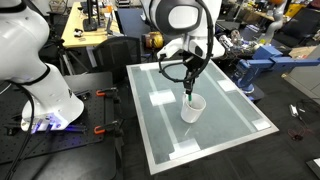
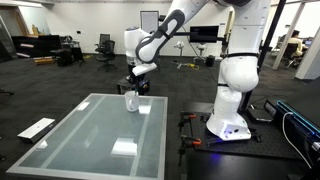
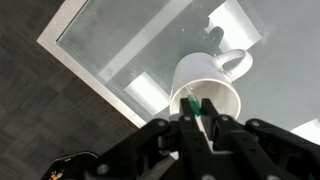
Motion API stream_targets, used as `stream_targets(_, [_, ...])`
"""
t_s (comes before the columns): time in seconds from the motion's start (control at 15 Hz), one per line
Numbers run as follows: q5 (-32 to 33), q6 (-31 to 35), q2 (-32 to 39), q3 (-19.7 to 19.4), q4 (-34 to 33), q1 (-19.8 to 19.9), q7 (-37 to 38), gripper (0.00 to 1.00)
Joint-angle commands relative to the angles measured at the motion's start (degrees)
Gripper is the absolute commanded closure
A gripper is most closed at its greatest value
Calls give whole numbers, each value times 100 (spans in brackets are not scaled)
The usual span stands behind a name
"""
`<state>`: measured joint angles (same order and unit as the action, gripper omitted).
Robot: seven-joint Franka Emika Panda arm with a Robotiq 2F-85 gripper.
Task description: Take the pen out of the mug and put it on the table
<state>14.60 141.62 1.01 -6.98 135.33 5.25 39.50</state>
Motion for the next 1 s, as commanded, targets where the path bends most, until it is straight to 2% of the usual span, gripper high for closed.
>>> stream_targets(0.0, [84, -611, -548, 67, 2, 7, -140, 96])
stream_targets(0.2, [193, -688, -862, 167, 29, 52, -123, 96])
stream_targets(0.6, [351, -439, -1195, 440, 131, 57, -150, 96])
stream_targets(0.93, [969, 65, -1206, 801, 293, 47, 115, 96])
